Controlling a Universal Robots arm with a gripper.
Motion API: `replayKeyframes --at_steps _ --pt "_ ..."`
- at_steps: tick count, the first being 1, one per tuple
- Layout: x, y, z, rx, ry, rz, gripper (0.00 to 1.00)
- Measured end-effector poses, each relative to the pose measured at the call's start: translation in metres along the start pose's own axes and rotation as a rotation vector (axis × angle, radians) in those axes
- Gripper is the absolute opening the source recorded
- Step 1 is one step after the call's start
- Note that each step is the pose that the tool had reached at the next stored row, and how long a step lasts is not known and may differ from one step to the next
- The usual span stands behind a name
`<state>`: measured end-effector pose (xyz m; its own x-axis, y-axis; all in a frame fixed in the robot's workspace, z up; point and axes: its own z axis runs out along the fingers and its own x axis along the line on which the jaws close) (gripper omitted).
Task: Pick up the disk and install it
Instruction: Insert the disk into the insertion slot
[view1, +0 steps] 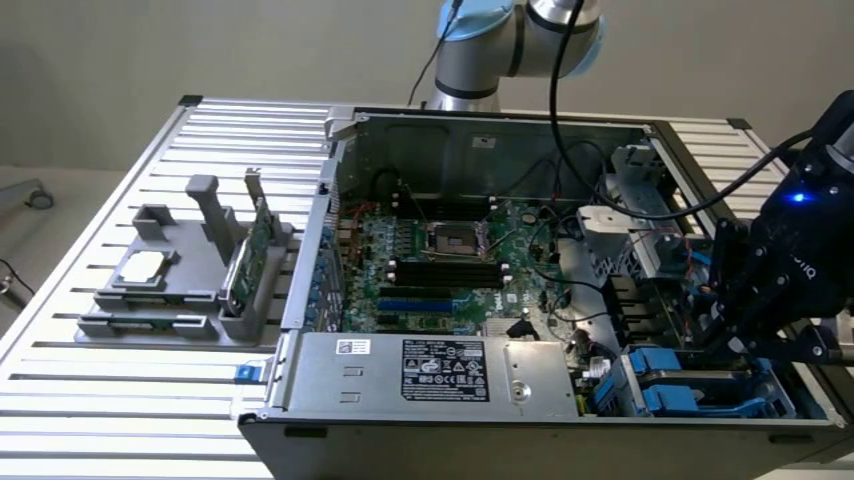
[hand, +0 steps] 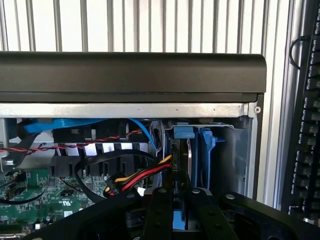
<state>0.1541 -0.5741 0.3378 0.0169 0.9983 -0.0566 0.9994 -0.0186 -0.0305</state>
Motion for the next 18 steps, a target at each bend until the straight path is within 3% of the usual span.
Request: replayKeyframes --at_steps 18 --pt "-0.0002 0.0 0.0001 0.0024 0.0013 0.04 0.16"
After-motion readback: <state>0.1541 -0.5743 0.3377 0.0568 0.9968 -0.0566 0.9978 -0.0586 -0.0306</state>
